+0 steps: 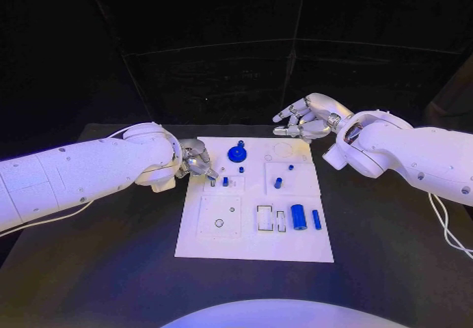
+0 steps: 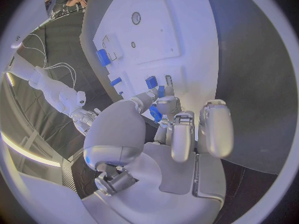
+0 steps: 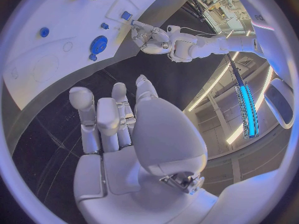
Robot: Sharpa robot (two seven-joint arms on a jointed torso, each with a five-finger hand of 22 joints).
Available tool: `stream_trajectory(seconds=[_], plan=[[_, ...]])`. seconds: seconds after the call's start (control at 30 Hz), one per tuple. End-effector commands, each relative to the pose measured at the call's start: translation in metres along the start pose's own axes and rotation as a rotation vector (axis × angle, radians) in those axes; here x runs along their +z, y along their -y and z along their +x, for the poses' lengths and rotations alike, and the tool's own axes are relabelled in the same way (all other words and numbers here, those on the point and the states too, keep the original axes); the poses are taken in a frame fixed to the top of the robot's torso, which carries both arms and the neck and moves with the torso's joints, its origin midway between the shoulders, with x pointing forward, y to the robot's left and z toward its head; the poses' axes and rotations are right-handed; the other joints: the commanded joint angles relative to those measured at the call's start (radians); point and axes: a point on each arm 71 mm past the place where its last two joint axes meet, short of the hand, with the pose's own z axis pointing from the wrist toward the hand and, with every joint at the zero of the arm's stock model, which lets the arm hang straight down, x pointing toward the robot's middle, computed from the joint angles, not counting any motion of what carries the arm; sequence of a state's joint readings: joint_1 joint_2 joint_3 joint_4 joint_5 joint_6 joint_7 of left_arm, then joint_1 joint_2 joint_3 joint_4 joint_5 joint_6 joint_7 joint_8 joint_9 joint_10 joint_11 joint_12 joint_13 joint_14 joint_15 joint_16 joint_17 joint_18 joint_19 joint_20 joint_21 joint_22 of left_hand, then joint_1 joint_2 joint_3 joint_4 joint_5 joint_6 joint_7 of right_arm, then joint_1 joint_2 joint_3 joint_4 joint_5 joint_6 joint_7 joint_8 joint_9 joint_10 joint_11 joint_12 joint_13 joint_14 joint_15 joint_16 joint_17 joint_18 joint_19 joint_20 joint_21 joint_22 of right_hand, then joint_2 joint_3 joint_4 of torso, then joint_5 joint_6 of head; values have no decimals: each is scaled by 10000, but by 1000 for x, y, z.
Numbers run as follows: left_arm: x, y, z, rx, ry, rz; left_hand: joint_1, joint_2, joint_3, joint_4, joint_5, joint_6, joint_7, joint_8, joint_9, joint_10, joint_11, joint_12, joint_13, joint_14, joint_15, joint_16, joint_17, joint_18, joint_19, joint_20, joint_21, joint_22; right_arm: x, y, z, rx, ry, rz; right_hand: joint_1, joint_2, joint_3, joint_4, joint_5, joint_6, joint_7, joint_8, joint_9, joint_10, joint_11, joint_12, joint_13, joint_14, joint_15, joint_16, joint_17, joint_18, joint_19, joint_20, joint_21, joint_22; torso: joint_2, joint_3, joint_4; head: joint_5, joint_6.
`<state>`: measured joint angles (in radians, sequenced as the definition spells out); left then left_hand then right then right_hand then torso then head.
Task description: Assemble the parts on the task board
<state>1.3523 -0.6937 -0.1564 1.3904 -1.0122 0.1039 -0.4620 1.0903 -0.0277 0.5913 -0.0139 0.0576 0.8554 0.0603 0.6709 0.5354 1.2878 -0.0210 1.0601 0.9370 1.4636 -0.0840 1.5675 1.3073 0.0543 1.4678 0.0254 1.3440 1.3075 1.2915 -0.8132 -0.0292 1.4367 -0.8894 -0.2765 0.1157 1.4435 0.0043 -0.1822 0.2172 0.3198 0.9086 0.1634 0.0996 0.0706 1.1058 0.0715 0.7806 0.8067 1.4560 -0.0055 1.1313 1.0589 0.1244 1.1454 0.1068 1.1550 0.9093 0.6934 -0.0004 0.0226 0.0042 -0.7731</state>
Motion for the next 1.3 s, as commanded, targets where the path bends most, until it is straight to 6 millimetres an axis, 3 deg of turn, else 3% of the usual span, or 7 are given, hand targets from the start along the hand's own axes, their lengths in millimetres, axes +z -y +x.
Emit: stream_trajectory(seconds=[0.03, 0.47, 1.3], plan=[[3, 3, 1, 315, -1074, -82, 39, 103, 1084, -1026, -7, -12, -55, 52, 19, 87, -3, -62, -15, 1072, 33, 33, 2635, 70, 134, 20, -56, 95, 1, -2, 1, -3, -67, -127, -25, 106, -55, 2, 98, -79, -25, 53, -3, -44, 4, -1, 7, -35, 12, -38, 30, 127, -37, -2, -37, -2, 3, -2, -2, -14, -25], [21, 8, -10, 890, -2748, -842, 26, 120, 1102, -1020, -59, -33, -36, 47, 17, 48, 14, -158, -129, 1072, 47, 33, 2635, 76, 114, 28, -92, 61, 3, -4, 2, 10, -101, -164, -25, 106, -55, 2, 98, -79, -25, 53, -3, -44, 4, -1, 7, -35, 12, -38, 30, 127, -37, -2, -37, -2, 2, -3, -2, 12, -47], [30, 14, -13, 697, -2387, -929, 38, 145, 1121, -1031, -64, -47, -27, 43, 18, 62, 22, -147, -112, 1072, 55, 33, 2635, 68, 119, 34, -70, 90, 3, -5, 3, 13, -104, -197, -21, 108, -58, 1, 108, -80, -25, 54, -3, -49, 4, -4, -1, -34, 11, -43, 28, 128, -39, -2, -44, -9, -4, -14, 21, 8, -102]])
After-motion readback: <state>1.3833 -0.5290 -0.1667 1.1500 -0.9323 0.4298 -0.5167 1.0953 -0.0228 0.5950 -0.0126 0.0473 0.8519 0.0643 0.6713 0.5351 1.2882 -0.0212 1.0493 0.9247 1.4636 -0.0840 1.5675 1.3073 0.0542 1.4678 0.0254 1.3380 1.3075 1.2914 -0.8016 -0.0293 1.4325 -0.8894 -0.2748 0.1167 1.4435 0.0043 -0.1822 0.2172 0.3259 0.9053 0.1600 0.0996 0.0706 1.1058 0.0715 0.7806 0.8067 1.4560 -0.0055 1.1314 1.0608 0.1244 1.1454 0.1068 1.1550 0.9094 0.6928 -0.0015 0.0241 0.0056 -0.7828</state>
